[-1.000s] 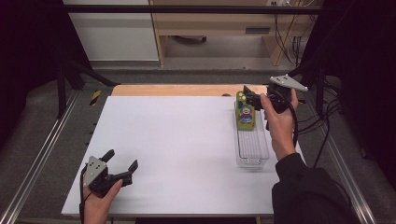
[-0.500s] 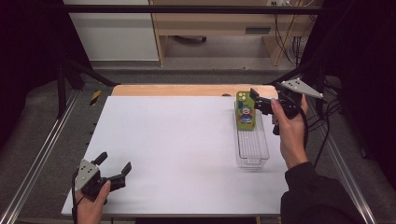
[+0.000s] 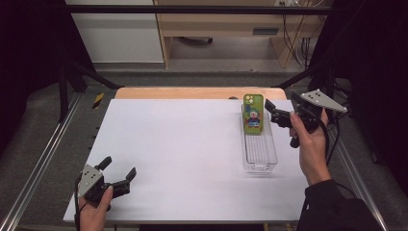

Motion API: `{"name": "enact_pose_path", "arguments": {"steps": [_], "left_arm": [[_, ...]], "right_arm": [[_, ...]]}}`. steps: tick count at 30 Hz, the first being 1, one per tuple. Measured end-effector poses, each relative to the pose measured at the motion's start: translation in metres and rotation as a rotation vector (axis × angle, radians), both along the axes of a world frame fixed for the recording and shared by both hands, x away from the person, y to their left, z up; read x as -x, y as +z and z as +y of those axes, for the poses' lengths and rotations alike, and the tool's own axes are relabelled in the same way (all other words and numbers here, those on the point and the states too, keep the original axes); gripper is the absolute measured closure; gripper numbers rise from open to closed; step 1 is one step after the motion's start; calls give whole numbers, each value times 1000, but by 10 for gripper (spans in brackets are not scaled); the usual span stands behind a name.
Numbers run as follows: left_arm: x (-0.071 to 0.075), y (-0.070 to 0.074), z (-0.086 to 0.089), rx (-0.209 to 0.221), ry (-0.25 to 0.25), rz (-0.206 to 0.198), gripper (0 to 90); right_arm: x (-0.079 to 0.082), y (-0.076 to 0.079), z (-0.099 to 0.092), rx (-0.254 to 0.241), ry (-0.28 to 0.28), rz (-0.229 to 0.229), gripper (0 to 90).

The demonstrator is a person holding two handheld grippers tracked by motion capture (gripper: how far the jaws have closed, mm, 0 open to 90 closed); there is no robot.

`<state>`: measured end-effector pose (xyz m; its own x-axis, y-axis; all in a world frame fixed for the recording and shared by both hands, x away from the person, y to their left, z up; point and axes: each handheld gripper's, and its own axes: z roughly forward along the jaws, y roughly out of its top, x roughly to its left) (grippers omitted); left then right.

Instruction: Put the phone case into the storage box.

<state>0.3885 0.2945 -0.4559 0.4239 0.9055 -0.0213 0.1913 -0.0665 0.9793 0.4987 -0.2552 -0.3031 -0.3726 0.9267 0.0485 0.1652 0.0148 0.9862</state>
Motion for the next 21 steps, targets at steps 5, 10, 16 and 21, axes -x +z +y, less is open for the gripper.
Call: {"name": "enact_pose_path", "arguments": {"steps": [5, 10, 16, 21], "left_arm": [[0, 0, -1, -2, -2, 1, 18], [0, 0, 0, 1, -4, 0, 18], [0, 0, 0, 0, -8, 0, 17], [0, 0, 1, 1, -10, 0, 16]], "right_arm": [[9, 0, -11, -2, -5, -9, 43], [19, 1, -18, -10, 9, -17, 40], [28, 0, -21, 1, 16, -31, 39], [35, -3, -26, -5, 9, -44, 40]]}}
